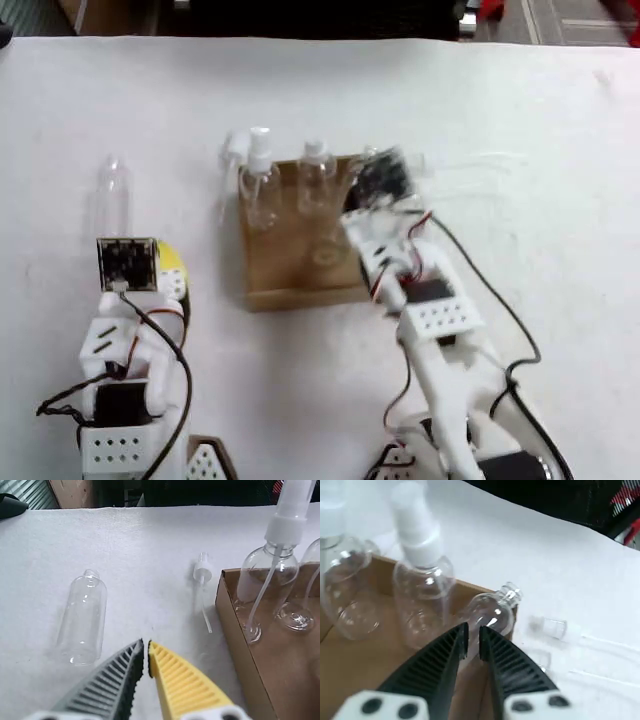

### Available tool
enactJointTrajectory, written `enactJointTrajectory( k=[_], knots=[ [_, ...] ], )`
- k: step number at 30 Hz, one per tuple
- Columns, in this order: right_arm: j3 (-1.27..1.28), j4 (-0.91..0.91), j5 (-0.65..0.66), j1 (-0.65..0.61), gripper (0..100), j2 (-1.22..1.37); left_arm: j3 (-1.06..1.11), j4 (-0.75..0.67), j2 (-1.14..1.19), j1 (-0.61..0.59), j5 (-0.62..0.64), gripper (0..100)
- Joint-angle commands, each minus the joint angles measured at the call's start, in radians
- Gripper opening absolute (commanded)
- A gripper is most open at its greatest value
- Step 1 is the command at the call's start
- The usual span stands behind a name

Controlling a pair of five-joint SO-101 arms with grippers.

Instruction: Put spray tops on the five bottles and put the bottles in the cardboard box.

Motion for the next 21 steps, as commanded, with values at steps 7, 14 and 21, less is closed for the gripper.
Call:
enactJointTrajectory(
  k=[7, 14, 21],
  knots=[
    [-0.712, 0.547, -0.290, 0.042, 18.5, 0.352, -0.066, 0.003, -0.004, 0.015, -0.011, 2],
    [-0.933, 0.630, -0.330, 0.042, 18.5, 0.556, -0.066, 0.003, -0.004, 0.015, -0.011, 2],
    [-1.048, 0.628, -0.333, 0.042, 18.1, 0.684, -0.066, 0.003, -0.004, 0.015, -0.011, 2]
  ],
)
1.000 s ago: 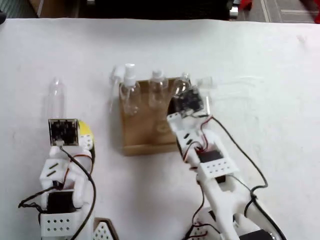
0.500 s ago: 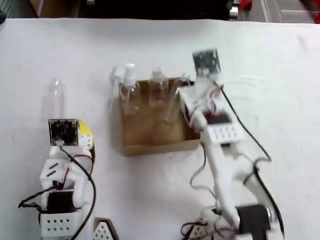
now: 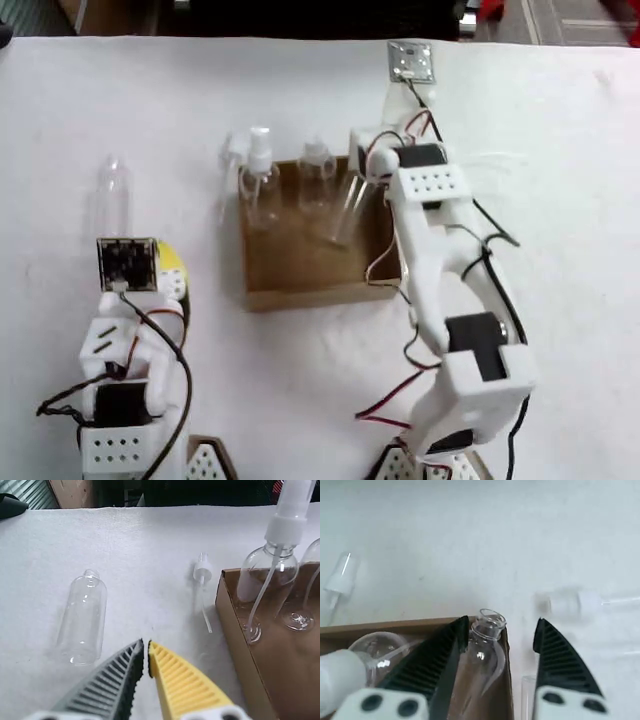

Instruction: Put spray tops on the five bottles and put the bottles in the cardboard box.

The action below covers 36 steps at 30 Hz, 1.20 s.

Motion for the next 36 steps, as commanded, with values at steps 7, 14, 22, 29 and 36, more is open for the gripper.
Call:
enactJointTrajectory(
  k=[7, 14, 22, 29, 36],
  knots=[
    [-0.104, 0.007, -0.012, 0.010, 18.1, 0.059, -0.066, 0.003, -0.004, 0.015, -0.011, 2],
    [-0.103, 0.050, -0.012, 0.010, 18.0, 0.056, -0.066, 0.002, -0.004, 0.015, -0.011, 2],
    [-0.101, 0.047, -0.012, -0.033, 18.0, 0.064, -0.066, 0.002, -0.004, 0.015, -0.011, 2],
    [-0.103, 0.041, -0.012, -0.028, 14.5, 0.065, -0.066, 0.002, -0.004, 0.015, -0.011, 2],
    [-0.101, 0.031, -0.011, -0.030, 14.2, 0.067, -0.066, 0.002, -0.004, 0.015, -0.011, 2]
  ],
)
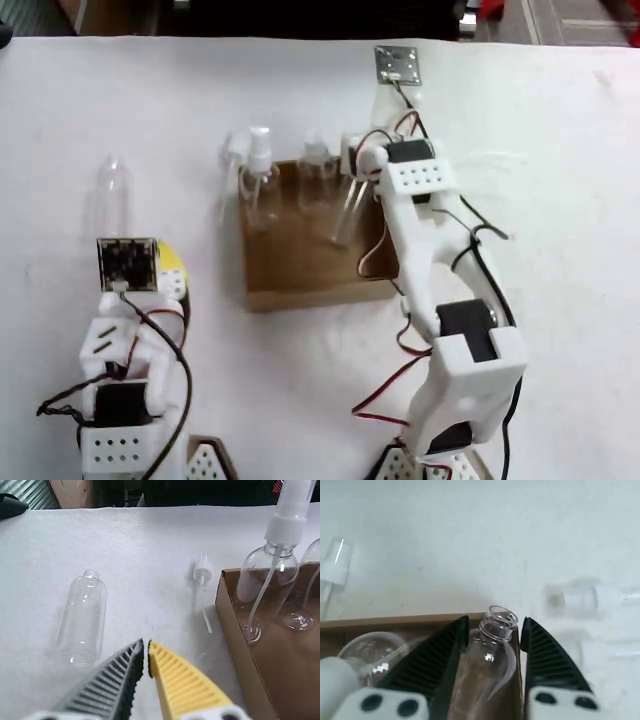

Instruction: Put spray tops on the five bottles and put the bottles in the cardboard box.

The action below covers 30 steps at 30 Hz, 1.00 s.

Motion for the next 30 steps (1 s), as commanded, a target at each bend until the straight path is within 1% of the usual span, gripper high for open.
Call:
enactJointTrajectory(
  k=[1, 8, 18, 22, 25, 30],
  knots=[
    [-0.048, -0.018, -0.008, -0.007, 14.2, -0.010, -0.066, 0.002, -0.004, 0.015, -0.011, 2],
    [-0.054, -0.036, -0.008, -0.002, 14.1, 0.048, -0.066, 0.002, -0.004, 0.015, -0.011, 2],
    [-0.049, -0.031, -0.008, 0.005, 14.1, 0.033, -0.066, 0.000, -0.004, 0.015, -0.011, 2],
    [-0.052, 0.048, -0.008, 0.025, 14.0, 0.005, -0.066, 0.000, -0.004, 0.015, -0.011, 2],
    [-0.049, 0.142, -0.008, 0.025, 11.5, -0.059, -0.066, 0.000, -0.004, 0.015, -0.011, 2],
    [-0.048, 0.242, -0.008, -0.007, 12.2, -0.148, -0.066, 0.006, -0.004, 0.015, -0.011, 2]
  ],
)
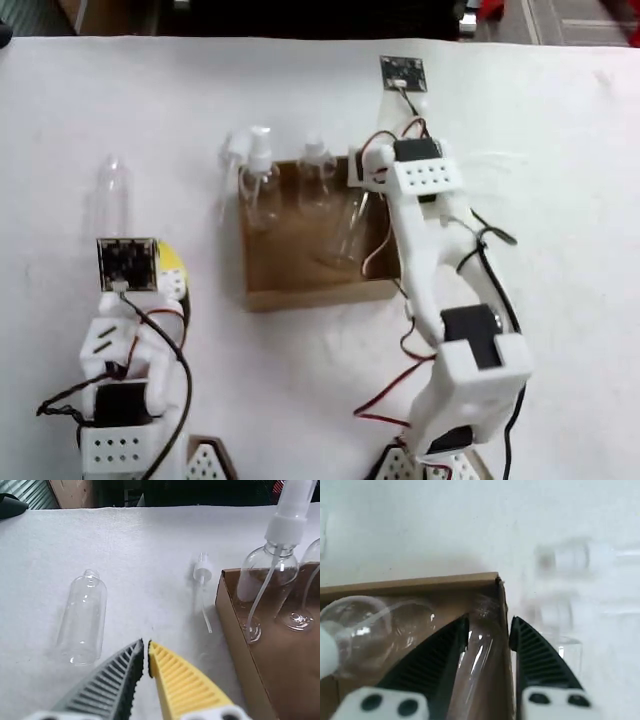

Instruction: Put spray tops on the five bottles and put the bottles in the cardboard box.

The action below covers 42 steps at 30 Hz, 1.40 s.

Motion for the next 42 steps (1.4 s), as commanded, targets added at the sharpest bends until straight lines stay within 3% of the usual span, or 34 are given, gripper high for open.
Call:
enactJointTrajectory(
  k=[1, 4, 9, 14, 26, 34, 37, 42],
  knots=[
    [-0.046, 0.056, -0.008, -0.024, 13.2, -0.093, -0.068, 0.006, -0.004, 0.012, -0.011, 3],
    [-0.048, 0.067, -0.008, -0.033, 14.1, -0.093, -0.103, 0.029, -0.004, -0.019, -0.009, 7],
    [-0.044, 0.071, -0.011, -0.033, 14.2, -0.091, -0.224, 0.040, 0.004, -0.171, -0.003, 11],
    [-0.044, 0.105, -0.064, -0.035, 14.2, -0.091, -0.321, 0.080, 0.031, -0.185, -0.009, 11],
    [-0.044, 0.116, -0.071, -0.033, 14.2, -0.084, -0.620, 0.081, 0.763, -0.180, -0.002, 11],
    [-0.052, 0.124, -0.071, -0.114, 14.2, -0.053, -0.531, -0.078, 0.855, -0.151, 0.000, 12],
    [-0.052, 0.120, -0.072, -0.116, 14.2, -0.050, -0.519, -0.114, 0.855, -0.151, 0.089, 12],
    [-0.052, 0.117, -0.072, -0.094, 14.2, 0.010, -0.546, -0.117, 0.855, -0.082, 0.400, 12]
  ],
)
